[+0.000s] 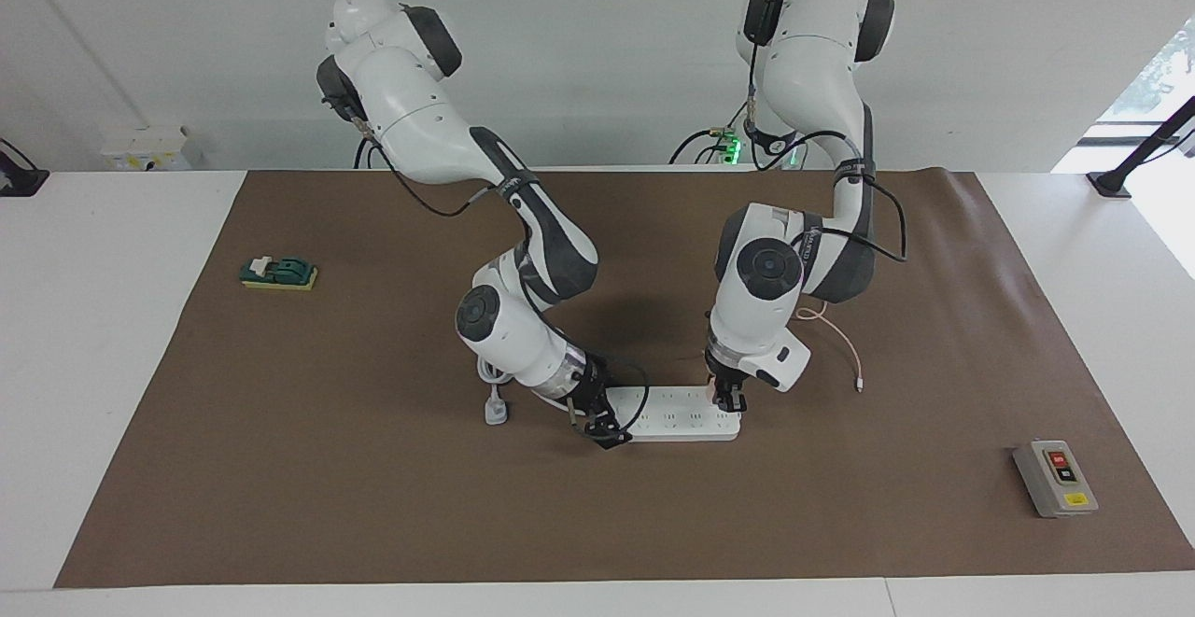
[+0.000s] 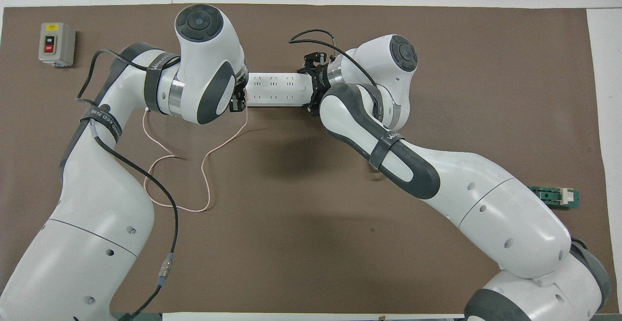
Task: Unplug charger and place it aside
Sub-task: 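Pull the pink charger out of the strip with the left gripper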
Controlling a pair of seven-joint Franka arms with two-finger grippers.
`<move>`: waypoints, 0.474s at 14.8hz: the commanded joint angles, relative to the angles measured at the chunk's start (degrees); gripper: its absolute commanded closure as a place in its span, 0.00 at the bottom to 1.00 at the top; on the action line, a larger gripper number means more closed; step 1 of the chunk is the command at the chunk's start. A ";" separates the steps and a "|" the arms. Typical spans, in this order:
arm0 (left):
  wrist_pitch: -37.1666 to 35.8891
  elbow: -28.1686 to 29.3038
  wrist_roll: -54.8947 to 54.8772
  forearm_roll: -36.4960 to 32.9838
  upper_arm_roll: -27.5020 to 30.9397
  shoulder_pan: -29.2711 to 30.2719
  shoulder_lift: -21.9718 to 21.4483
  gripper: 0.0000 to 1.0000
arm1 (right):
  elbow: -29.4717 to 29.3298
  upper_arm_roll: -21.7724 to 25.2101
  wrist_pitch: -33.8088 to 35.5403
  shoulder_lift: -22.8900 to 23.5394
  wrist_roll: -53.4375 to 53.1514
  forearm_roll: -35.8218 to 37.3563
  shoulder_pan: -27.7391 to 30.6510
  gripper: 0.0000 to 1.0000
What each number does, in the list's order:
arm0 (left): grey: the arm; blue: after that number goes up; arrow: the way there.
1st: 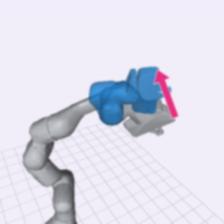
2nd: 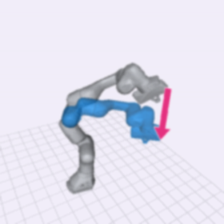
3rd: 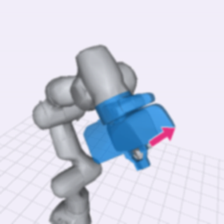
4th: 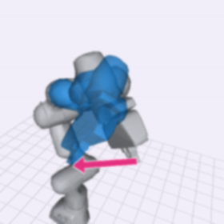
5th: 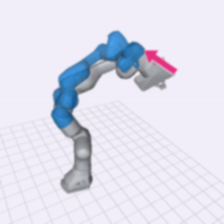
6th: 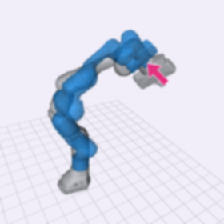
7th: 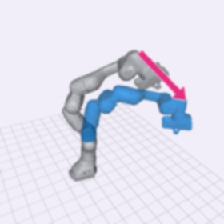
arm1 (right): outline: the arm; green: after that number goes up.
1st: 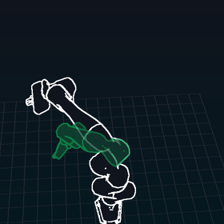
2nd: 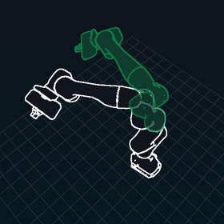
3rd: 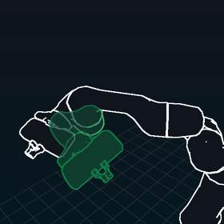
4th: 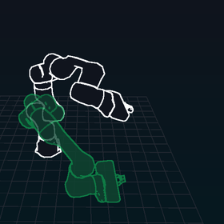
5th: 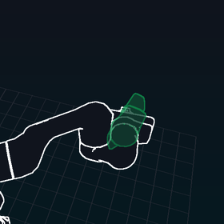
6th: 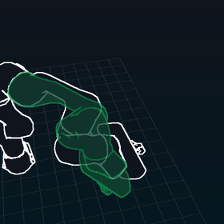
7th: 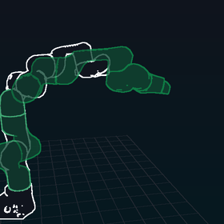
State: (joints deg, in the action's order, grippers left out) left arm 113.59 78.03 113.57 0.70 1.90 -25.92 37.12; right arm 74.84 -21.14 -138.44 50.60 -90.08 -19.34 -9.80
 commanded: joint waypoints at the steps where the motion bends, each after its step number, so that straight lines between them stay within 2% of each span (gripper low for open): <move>1: 0.84 -1.48 -0.19 -1.31 0.48 0.16 1.20 1.00 | -0.84 -0.22 -0.52 1.08 1.22 -0.70 -0.31 1.00; 5: -1.35 -1.92 0.08 -1.23 1.53 0.08 0.23 1.00 | -0.66 -0.22 -0.34 0.99 1.22 -0.97 -0.31 1.00; 7: -4.59 -4.45 0.08 -1.05 1.62 0.08 -0.21 1.00 | -0.66 -0.22 -0.25 0.91 1.13 -1.05 -0.31 1.00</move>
State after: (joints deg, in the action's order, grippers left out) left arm 113.03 77.64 113.57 0.74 1.98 -25.93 37.16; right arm 74.86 -21.13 -138.44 50.63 -90.08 -19.58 -9.79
